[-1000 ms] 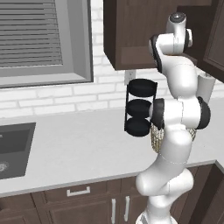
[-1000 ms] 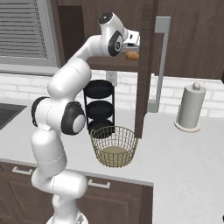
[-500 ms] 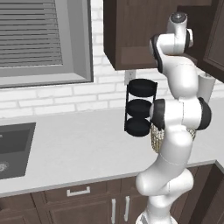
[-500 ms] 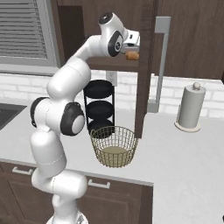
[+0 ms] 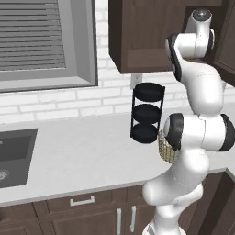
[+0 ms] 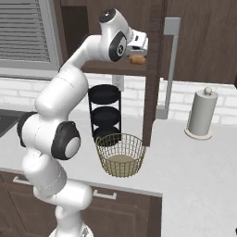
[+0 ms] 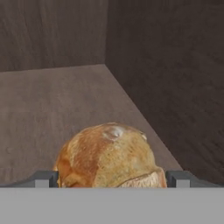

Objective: Open the cabinet, pick up the bread from the cabinet and place it in the basket. Then move the basket to the dining counter.

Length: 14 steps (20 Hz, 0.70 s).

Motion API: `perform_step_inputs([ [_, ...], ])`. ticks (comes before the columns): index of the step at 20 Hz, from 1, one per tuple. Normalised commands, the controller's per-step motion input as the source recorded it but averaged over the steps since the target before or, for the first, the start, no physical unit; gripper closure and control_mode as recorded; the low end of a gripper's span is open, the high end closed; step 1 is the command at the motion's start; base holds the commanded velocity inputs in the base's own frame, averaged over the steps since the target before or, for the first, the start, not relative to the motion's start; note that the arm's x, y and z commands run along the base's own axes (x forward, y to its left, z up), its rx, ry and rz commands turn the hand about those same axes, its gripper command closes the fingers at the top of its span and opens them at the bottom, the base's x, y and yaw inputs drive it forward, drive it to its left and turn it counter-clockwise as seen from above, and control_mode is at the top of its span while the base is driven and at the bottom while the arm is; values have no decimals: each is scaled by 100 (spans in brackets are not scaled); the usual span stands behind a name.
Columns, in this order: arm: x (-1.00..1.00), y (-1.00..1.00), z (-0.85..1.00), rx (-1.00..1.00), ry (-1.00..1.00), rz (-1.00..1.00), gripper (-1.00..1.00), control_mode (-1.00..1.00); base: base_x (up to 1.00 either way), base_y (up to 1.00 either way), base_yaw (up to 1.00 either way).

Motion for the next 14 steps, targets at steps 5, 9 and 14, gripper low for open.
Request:
perform_step_inputs([
  [5, -100, 23, 0, 0, -18, 0, 100, -100, 0, 0, 0],
  [9, -100, 38, 4, 0, -8, 0, 100, -100, 0, 0, 0],
  [14, -100, 41, 14, 0, 2, 0, 100, -100, 0, 0, 0],
])
